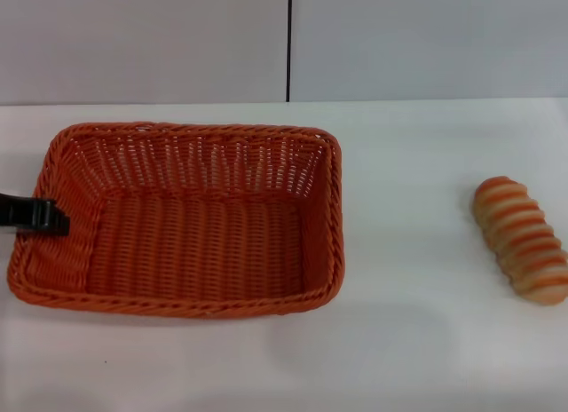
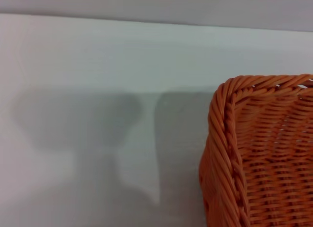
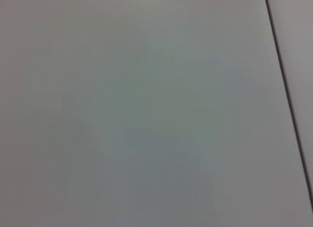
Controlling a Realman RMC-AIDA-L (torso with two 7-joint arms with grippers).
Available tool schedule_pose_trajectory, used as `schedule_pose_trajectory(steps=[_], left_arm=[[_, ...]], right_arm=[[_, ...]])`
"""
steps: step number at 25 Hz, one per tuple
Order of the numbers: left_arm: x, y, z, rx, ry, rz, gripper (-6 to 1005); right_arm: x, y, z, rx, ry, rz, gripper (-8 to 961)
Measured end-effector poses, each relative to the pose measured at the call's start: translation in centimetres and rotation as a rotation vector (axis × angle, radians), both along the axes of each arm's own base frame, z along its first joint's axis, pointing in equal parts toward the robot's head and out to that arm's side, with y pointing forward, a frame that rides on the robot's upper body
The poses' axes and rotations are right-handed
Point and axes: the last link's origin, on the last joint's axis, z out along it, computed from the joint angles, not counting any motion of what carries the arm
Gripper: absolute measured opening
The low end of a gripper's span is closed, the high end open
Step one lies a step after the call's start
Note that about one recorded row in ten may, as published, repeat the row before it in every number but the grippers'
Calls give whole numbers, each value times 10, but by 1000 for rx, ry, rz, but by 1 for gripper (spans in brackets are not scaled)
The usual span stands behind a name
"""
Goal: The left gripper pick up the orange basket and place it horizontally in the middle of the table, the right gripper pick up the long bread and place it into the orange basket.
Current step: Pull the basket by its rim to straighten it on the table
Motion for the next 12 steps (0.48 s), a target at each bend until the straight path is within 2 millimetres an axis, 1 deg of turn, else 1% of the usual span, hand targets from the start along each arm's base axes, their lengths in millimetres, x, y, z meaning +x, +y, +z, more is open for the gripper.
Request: schedule_pose_trajectory(steps=[5,9,12], left_arm=[[-2,-8,-2,0,-33,4,137],[0,-9,-2,0,-48,-2,132],[3,-11,-9,-36,-46,-17,147]], right_arm=[[0,1,-2,-6,2,-6,559],[0,1,-3,-6,4,-7,559],[0,1,-3,-6,3,-7,558]])
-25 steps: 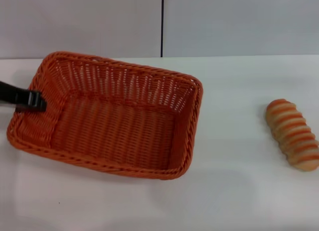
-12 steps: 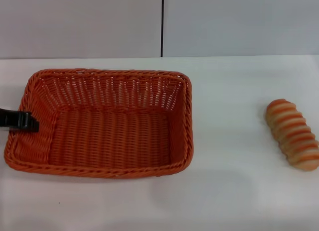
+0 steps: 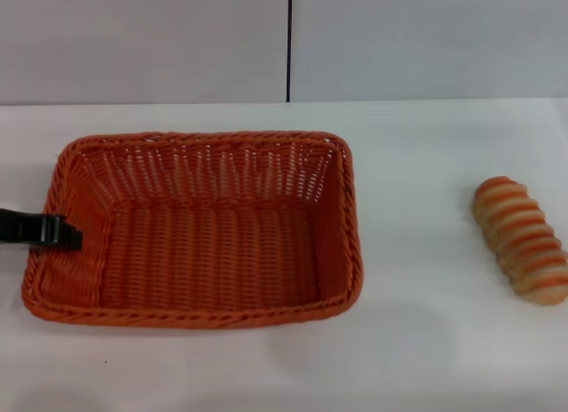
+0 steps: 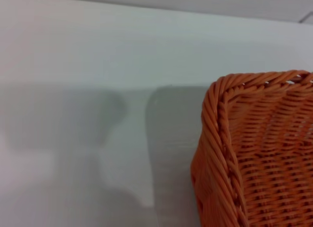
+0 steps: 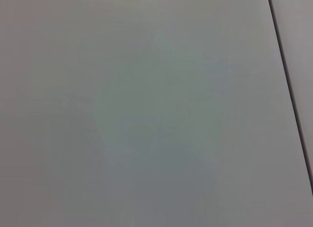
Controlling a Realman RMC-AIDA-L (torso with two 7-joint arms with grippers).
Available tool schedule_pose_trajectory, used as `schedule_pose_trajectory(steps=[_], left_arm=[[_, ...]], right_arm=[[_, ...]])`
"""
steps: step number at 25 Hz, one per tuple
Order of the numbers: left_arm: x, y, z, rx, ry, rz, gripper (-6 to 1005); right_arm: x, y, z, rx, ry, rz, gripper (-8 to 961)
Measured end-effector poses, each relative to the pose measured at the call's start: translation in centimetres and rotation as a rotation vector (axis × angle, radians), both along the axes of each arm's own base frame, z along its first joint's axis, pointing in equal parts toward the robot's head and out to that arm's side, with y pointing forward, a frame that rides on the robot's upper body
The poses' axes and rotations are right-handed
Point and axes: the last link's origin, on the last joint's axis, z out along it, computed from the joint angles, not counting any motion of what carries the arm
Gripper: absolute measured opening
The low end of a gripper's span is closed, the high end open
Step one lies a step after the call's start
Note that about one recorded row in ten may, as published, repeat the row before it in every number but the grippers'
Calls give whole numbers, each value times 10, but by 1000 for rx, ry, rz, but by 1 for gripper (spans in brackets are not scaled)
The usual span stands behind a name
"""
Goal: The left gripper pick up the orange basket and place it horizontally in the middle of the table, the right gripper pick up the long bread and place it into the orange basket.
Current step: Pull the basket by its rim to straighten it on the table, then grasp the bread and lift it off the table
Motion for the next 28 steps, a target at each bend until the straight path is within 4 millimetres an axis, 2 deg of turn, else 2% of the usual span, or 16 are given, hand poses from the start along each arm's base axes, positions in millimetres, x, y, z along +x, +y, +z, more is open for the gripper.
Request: schedule_pose_trajectory(steps=[5,13,18,21,22,23,24,25,27,28], left_arm=[[1,1,-3,-13,-7,-2,188],[-4,1,10,31,-41,20,254],[-7,2,18,49,-37,8,448],[-12,5,33,97,-52,-9,552],[-13,5,37,113,-63,-17,585],[-17,6,51,166,-90,-40,618],[-17,6,51,166,-90,-40,617],[-22,6,63,216,-115,-62,617],[-26,6,69,244,-134,-76,616],[-32,6,75,281,-180,-106,615]], right_arm=[[0,-1,-2,1,0,-3,558],[0,-1,-3,-2,3,-5,560],[1,-1,-3,-7,10,-8,559],[4,-1,-2,-23,28,-23,559],[6,0,0,-39,40,-33,559],[10,4,4,-108,60,-50,559],[10,4,4,-108,60,-50,559],[10,5,5,-156,59,-54,559],[11,10,10,-281,62,-77,559],[8,14,17,-405,68,-110,558]])
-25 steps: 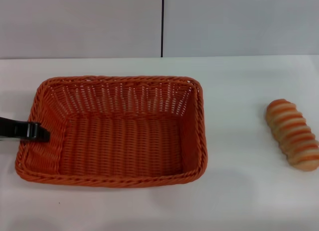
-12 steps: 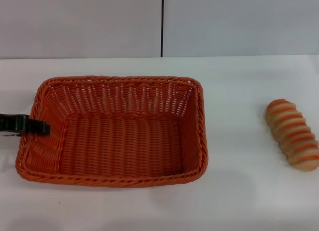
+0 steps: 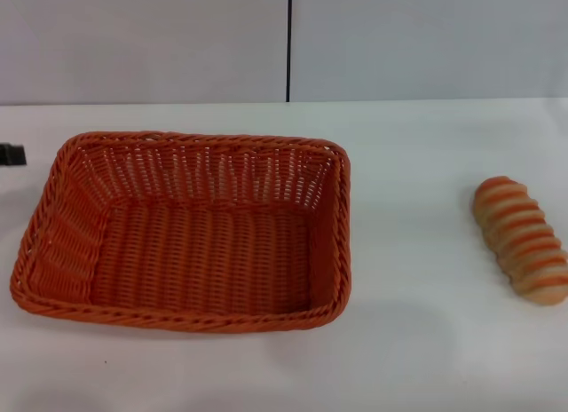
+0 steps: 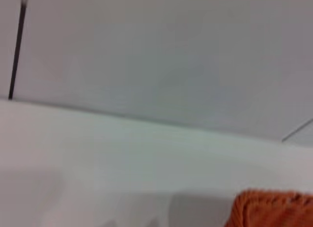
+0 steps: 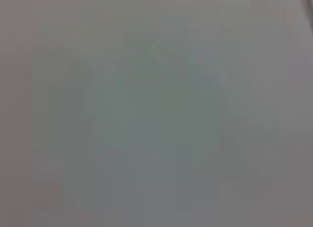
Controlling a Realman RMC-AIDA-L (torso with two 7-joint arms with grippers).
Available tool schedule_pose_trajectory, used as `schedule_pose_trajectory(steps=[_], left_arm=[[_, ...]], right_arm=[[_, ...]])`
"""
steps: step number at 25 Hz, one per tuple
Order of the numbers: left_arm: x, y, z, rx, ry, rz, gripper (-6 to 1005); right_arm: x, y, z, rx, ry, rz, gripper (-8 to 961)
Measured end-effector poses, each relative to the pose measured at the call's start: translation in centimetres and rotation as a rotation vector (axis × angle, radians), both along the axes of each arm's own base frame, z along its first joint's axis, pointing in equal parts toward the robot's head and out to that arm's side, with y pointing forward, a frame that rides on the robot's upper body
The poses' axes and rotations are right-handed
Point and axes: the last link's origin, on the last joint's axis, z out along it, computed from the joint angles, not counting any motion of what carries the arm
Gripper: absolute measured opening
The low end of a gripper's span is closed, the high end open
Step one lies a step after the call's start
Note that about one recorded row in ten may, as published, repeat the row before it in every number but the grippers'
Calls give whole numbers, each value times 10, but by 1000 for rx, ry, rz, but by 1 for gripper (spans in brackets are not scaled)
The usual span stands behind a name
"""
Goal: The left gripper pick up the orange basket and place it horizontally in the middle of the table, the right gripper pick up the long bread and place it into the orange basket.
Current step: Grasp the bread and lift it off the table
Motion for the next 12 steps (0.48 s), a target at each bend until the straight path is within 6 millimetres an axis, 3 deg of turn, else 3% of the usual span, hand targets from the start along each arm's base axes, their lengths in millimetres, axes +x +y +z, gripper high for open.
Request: schedule_pose_trajectory(steps=[6,12], left_arm=[[-16,-4,3,83,-108,-102,612],[-33,-13,0,221,-192,-274,610]], right_arm=[[-15,0,25,-229,-13,-85,559],[-48,-6,58,-487,-122,-371,559]])
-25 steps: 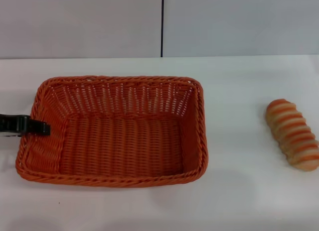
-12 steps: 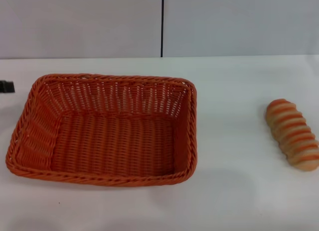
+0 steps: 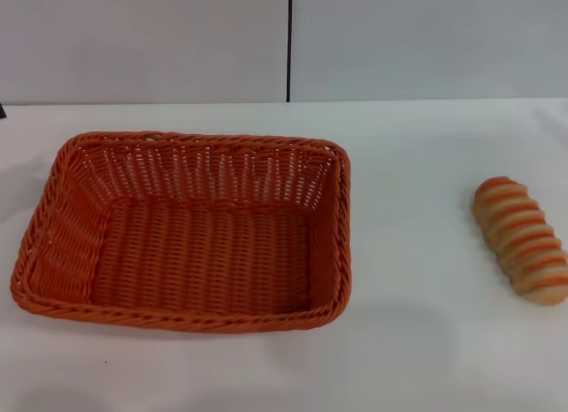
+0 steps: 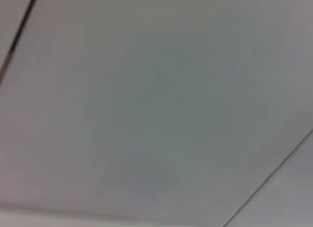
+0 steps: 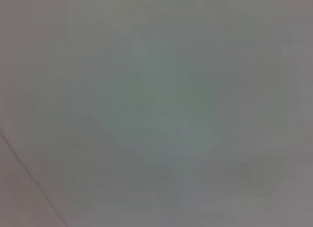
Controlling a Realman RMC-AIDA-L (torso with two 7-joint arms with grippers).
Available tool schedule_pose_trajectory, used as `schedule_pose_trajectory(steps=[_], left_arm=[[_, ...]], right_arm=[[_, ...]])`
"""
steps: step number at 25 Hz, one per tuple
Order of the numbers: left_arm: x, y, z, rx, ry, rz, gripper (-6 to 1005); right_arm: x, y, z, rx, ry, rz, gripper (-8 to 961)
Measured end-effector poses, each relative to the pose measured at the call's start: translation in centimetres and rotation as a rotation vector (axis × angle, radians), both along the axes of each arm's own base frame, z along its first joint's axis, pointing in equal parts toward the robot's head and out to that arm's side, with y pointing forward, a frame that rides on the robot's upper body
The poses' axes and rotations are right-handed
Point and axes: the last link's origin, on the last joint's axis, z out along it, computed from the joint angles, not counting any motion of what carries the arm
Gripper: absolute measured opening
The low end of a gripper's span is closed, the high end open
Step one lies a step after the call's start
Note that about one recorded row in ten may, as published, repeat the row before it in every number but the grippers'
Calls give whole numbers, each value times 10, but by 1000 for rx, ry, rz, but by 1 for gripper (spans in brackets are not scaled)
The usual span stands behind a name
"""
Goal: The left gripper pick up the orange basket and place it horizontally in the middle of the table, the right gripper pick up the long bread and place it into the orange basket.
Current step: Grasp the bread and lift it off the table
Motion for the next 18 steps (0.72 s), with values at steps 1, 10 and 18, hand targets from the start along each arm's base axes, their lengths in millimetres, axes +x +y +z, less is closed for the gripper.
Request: schedule_pose_trajectory(steps=[1,10,18], left_arm=[[0,0,0,0,0,0,610],[-10,-21,-18,210,12,-258,609],[-15,-25,-27,229,41,-287,609]], right_arm=[[-4,0,4,-23,-32,-41,559],[-17,2,-28,-431,-94,-227,559],[0,6,-81,-607,-85,-284,559]])
